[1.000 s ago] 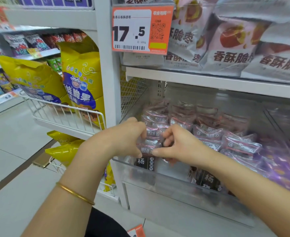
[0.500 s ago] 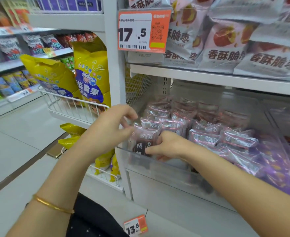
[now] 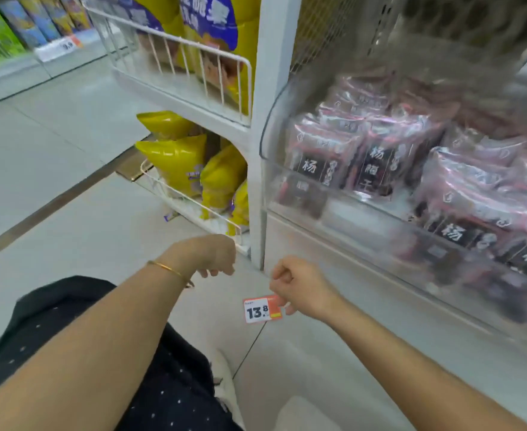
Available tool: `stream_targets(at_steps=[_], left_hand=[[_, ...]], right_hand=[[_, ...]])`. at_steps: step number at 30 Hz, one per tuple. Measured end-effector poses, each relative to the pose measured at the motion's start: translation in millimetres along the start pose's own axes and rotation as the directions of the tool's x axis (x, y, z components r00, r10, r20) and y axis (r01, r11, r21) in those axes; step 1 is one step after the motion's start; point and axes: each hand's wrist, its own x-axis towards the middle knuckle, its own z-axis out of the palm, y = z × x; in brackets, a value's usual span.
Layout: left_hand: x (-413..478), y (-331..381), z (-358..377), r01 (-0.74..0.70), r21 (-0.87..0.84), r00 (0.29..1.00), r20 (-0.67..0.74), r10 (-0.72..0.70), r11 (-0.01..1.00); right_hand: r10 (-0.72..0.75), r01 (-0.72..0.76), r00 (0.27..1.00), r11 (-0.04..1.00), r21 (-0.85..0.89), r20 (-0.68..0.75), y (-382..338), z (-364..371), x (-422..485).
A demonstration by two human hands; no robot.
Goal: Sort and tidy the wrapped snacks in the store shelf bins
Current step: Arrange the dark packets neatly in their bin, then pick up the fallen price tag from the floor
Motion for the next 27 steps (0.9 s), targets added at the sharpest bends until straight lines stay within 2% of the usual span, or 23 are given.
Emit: stream_targets(at_steps=[3, 6, 11, 14, 18, 21, 24, 26, 27], left_hand=[[49, -11, 29, -0.048, 0.093, 0.997, -0.058, 0.054, 0.994], [101, -26, 73, -0.071, 0.044, 0.992, -0.104, 0.075, 0.997], [163, -62, 152, 0.028, 0.092, 0.992, -0.129, -0.016, 0.995], [181, -68, 183, 0.021, 0.117, 0.986, -0.168, -0.001, 0.993], [193, -60, 204, 0.094, 0.268, 0.969, -0.244, -0.027, 0.959], [195, -54, 205, 0.117, 0.265, 0.982, -0.175, -0.072, 0.957], [188, -52, 196, 0.093, 0.058, 0.995, -0.044, -0.091, 0.994], [176, -49, 179, 0.012, -0.026, 0.999, 0.045, -0.011, 1.0], [167, -45, 166, -0.054, -0.037, 0.993, 0.105, 0.058, 0.998]], right_hand=[[0.216, -0.217, 0.976, 0.973, 0.073, 0.02, 46, 21, 33], [0.348, -0.351, 0.936, 0.922, 0.162, 0.046, 69, 29, 45], [0.428, -0.435, 0.9, 0.893, 0.112, 0.084, 94, 22, 55], [0.451, -0.459, 0.887, 0.882, 0.105, 0.095, 99, 15, 62], [0.451, -0.461, 0.886, 0.883, 0.093, 0.11, 99, 10, 70], [0.42, -0.43, 0.899, 0.9, 0.069, 0.12, 94, 6, 72], [0.387, -0.395, 0.914, 0.918, 0.044, 0.121, 90, 3, 71], [0.342, -0.345, 0.934, 0.938, 0.017, 0.099, 86, 6, 68], [0.298, -0.295, 0.952, 0.954, -0.058, 0.067, 86, 9, 65]])
